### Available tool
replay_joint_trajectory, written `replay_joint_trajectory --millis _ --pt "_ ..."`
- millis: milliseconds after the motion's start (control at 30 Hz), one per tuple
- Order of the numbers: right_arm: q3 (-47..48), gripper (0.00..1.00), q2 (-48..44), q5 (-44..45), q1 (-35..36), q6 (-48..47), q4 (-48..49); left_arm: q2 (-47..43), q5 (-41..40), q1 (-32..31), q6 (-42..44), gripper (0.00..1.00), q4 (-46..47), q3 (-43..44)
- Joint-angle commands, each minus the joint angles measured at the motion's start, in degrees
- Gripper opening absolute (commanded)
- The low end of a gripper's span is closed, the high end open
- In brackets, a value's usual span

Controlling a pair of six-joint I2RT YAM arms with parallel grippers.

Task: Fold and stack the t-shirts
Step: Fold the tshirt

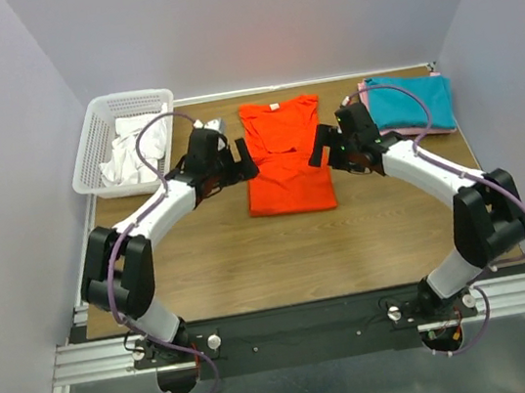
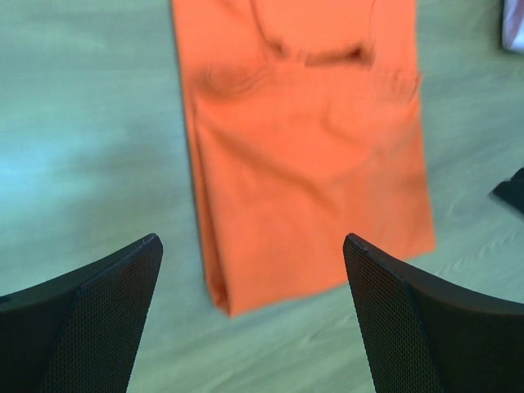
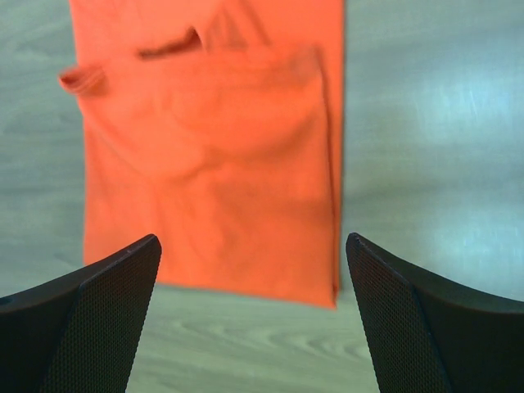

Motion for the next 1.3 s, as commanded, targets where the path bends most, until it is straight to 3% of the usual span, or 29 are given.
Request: replay_joint_trajectory --millis 0,200,467,567,700,800,900,1000,1267 --pt "-7.75 1.0 -4.17 -2.44 -0.18 4.01 0.26 -3.55 3.77 -0.93 -2.96 0.98 5.6 -10.91" --pt "-13.74 1.0 -4.97 -4.9 -0.18 6.31 1.31 -3.82 5.89 -1.37 -4.54 0.97 9.66 -19.27" --pt "-15.85 1.0 -5.85 -2.8 -0.27 7.46 2.1 -0.57 5.54 -1.63 -4.37 0.78 10.45 -20.25" --pt "-16.29 1.0 -5.94 -2.79 -0.18 7.45 2.1 1.62 5.28 -1.63 -4.46 0.58 10.54 -19.81" --pt "-16.82 1.0 -5.59 -2.97 -0.18 7.63 2.28 2.42 5.28 -1.81 -4.54 0.5 10.63 -19.89" --pt "-17.34 0.97 -4.97 -3.58 -0.18 7.89 2.89 2.77 4.84 -2.07 -4.54 0.33 10.63 -20.16" --pt "-17.61 0.91 -4.01 -4.55 -0.27 8.42 3.77 3.3 4.66 -2.68 -4.63 0.24 10.63 -20.33" --pt "-17.79 0.86 -3.22 -4.81 -0.18 9.47 4.47 4.52 4.66 -3.3 -4.64 0.0 10.54 -19.9" --pt "-18.75 0.65 -1.02 -3.24 -0.18 10.97 4.91 3.83 1.76 -3.65 -5.42 0.0 8.88 -19.89"
